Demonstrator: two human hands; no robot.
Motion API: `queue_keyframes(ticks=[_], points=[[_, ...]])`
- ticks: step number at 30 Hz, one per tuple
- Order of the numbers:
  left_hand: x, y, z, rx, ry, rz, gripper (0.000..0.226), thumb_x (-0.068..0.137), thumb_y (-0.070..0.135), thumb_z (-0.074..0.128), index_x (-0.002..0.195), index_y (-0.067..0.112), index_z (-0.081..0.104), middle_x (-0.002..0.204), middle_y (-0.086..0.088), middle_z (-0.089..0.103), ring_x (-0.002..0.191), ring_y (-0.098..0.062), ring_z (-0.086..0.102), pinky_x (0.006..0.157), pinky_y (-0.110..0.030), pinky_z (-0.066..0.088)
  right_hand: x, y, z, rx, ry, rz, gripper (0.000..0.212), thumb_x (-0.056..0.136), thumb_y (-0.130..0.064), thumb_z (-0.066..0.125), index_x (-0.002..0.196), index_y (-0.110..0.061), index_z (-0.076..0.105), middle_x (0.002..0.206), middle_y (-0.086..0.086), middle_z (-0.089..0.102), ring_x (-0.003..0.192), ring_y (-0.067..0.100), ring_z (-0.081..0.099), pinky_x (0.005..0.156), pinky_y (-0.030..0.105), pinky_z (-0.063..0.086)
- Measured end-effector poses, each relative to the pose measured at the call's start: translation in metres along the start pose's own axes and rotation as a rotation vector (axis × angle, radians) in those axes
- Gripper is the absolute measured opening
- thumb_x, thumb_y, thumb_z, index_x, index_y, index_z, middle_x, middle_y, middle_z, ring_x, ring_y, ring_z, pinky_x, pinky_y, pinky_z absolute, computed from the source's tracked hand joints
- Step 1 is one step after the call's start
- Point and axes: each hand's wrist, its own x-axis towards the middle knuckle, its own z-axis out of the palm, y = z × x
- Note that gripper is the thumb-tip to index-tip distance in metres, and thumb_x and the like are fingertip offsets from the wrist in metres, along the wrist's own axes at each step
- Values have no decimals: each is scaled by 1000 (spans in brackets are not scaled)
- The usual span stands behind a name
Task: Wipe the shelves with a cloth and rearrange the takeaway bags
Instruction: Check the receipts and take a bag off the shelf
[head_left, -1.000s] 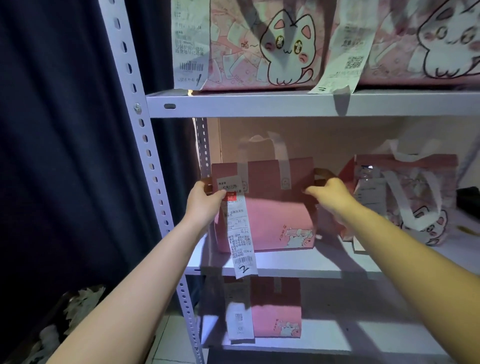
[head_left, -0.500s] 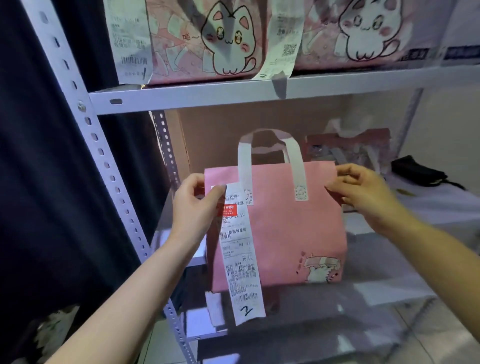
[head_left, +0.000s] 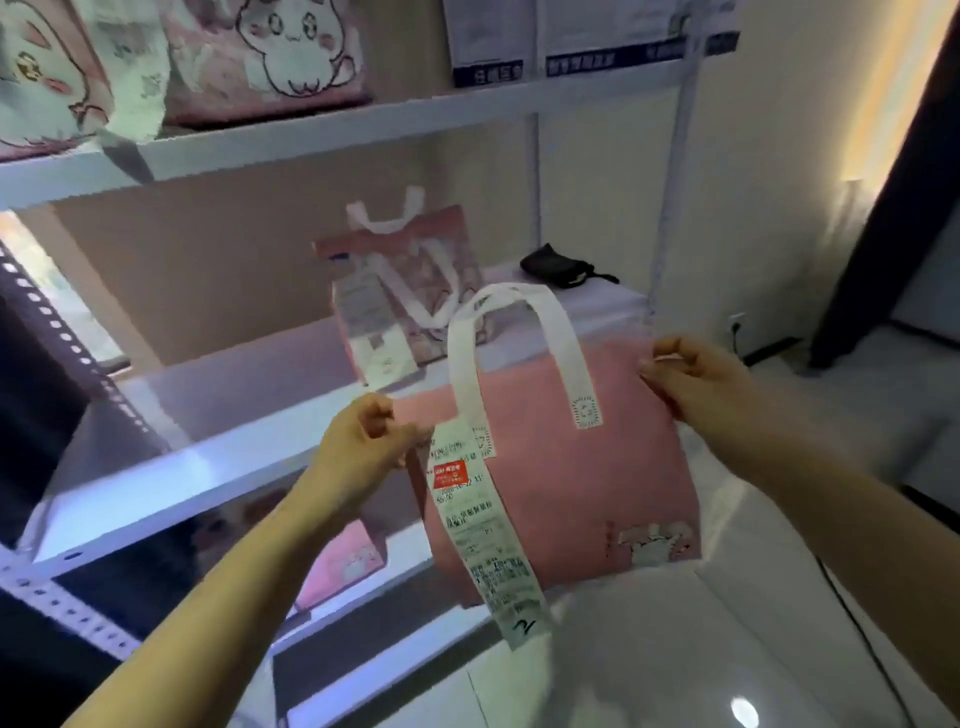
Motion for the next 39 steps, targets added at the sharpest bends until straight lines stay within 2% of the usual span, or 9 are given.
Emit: queue_keyframes(ticks=[6, 10, 14, 18, 23, 25, 28, 35, 39], points=[[1, 8, 124, 82, -288, -31, 27, 87, 20, 67, 93, -4, 58, 81, -10, 73, 79, -24, 71, 74, -30, 58, -29, 39, -114, 26, 235, 142, 15, 96, -27, 53, 88, -27, 65, 87, 1, 70, 71, 15, 66, 63, 34, 54], [27, 8, 190, 209, -439, -57, 33, 86, 36, 66, 93, 4, 61, 85, -4, 73, 80, -18, 68, 80, -35, 56, -35, 55, -170, -49, 290, 207, 18, 98, -31, 49, 91, -28, 66, 89, -1, 71, 74, 18, 68, 66, 35, 55], [64, 18, 254, 375, -493, 66, 39, 80, 58, 61, 95, 22, 59, 95, 10, 65, 90, -8, 62, 74, -23, 50, -26, 69, -211, -18, 362, 260, 19, 99, -27, 48, 95, -22, 66, 86, 0, 70, 69, 17, 68, 61, 32, 54], [106, 35, 322, 313, -550, 167, 56, 76, 59, 67, 118, 25, 54, 118, 16, 57, 107, -5, 55, 89, -28, 45, 2, 84, -256, 57, 475, 296, 17, 99, -24, 49, 96, -20, 65, 83, 0, 68, 65, 14, 66, 57, 31, 53], [166, 66, 401, 270, -618, 203, 69, 82, 52, 66, 137, 18, 43, 123, 13, 44, 102, -3, 47, 71, -14, 44, 49, 101, -306, 6, 611, 285, 22, 97, -17, 51, 80, -23, 64, 62, -14, 64, 54, 2, 59, 53, 22, 45], [188, 76, 428, 166, -771, 169, 60, 84, 47, 66, 133, 18, 49, 127, 9, 56, 91, 0, 60, 57, -11, 48, 63, 107, -318, -9, 605, 284, 24, 97, -16, 50, 79, -23, 64, 63, -12, 63, 56, 4, 59, 56, 24, 44], [224, 86, 469, 87, -818, 119, 32, 86, 36, 67, 114, 21, 61, 97, 7, 72, 77, -8, 71, 63, -23, 56, 88, 120, -337, -17, 595, 296, 23, 98, -15, 49, 81, -22, 63, 69, -6, 64, 59, 8, 60, 56, 25, 46], [294, 100, 551, -17, -807, 16, 8, 88, 20, 67, 96, 18, 69, 84, 6, 74, 78, -7, 70, 73, -24, 51, 150, 176, -400, -76, 662, 381, 18, 97, -18, 52, 85, -21, 66, 81, -2, 66, 74, 14, 57, 65, 28, 42], [330, 107, 611, -68, -783, -46, 15, 91, 22, 63, 101, 12, 67, 93, -2, 74, 86, -18, 71, 75, -28, 56, 206, 215, -454, -100, 631, 446, 13, 93, -13, 57, 85, -18, 65, 84, 3, 65, 75, 16, 57, 64, 28, 41]])
